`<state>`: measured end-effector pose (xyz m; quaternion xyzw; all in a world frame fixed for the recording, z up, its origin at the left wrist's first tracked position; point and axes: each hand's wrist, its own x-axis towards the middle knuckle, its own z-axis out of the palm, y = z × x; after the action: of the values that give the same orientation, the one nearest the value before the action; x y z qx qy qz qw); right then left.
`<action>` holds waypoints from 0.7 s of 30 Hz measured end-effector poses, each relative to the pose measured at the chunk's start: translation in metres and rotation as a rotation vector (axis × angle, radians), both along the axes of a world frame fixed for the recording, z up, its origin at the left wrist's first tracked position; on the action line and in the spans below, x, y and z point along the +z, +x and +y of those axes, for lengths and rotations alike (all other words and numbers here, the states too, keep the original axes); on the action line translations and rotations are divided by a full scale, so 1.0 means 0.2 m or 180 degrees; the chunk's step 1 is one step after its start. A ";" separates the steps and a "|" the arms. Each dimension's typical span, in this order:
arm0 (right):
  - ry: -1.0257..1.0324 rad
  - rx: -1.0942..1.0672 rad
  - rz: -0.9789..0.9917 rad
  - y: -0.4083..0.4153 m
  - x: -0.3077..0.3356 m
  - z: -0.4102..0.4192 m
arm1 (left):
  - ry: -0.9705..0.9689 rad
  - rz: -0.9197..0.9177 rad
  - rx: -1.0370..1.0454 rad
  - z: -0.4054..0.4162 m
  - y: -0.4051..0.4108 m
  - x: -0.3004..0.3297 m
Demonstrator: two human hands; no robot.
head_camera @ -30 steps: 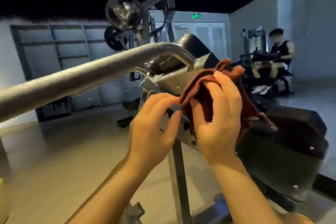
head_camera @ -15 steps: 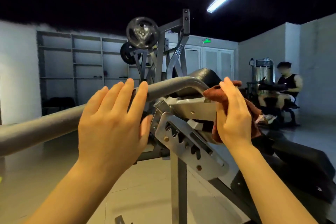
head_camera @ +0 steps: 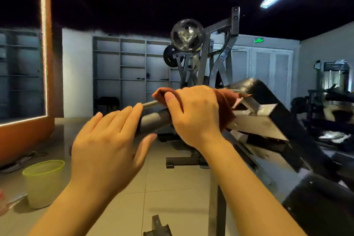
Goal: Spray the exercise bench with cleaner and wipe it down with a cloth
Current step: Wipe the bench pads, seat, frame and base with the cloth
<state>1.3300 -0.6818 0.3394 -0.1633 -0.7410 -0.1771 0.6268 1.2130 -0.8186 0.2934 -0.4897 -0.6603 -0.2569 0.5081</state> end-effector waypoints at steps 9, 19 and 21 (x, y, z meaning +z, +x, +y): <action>-0.0277 -0.0482 -0.1041 0.20 0.09 0.05 | -0.0157 -0.0183 -0.0654 -0.15 -0.16 -0.07; -0.0088 -0.0556 -0.1234 0.00 -0.01 -0.17 | 0.0412 -0.1119 -0.1937 -0.18 -0.18 -0.11; -0.0012 -0.0153 -0.1090 -0.15 -0.10 -0.32 | 0.0621 -0.1272 -0.2049 -0.19 -0.19 -0.15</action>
<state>1.3006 -0.7465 0.3203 -0.1497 -0.8331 -0.2159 0.4867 1.1745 -0.8556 0.2643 -0.5614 -0.5313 -0.5551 0.3071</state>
